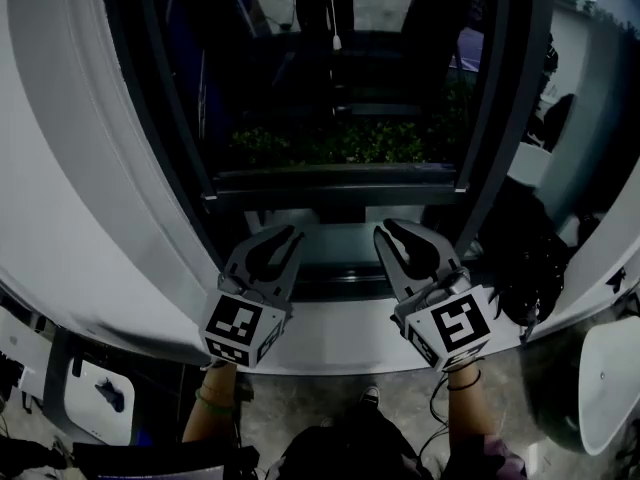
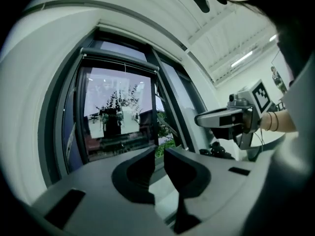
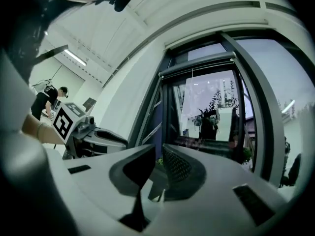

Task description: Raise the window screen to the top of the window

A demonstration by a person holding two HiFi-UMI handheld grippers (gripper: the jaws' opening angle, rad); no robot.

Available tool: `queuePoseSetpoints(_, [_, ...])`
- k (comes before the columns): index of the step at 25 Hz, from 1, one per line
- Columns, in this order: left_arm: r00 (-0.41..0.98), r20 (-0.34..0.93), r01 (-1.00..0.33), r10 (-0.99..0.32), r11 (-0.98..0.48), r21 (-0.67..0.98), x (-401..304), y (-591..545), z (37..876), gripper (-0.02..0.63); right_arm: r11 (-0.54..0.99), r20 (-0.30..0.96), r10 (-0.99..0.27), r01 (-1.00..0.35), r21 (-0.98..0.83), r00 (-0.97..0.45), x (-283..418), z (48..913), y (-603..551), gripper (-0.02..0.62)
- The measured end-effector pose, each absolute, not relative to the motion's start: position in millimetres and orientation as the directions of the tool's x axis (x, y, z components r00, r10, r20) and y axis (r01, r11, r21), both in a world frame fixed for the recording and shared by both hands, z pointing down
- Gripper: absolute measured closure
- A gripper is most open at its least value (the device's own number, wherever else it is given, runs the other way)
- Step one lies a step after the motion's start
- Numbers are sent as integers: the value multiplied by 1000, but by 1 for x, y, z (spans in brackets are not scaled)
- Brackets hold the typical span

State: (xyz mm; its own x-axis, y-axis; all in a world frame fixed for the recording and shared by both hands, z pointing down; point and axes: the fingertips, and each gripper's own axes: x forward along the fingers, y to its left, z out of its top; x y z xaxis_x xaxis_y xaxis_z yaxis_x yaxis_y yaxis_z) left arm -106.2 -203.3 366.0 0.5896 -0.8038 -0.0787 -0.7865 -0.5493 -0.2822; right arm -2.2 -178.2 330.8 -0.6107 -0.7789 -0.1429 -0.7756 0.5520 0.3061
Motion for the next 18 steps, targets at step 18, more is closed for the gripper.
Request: queuePoseSetpoints(18, [521, 25, -853, -853, -522, -22, 18, -10, 469, 549, 648, -31, -757, -757, 87, -652, 85, 437, 5, 546])
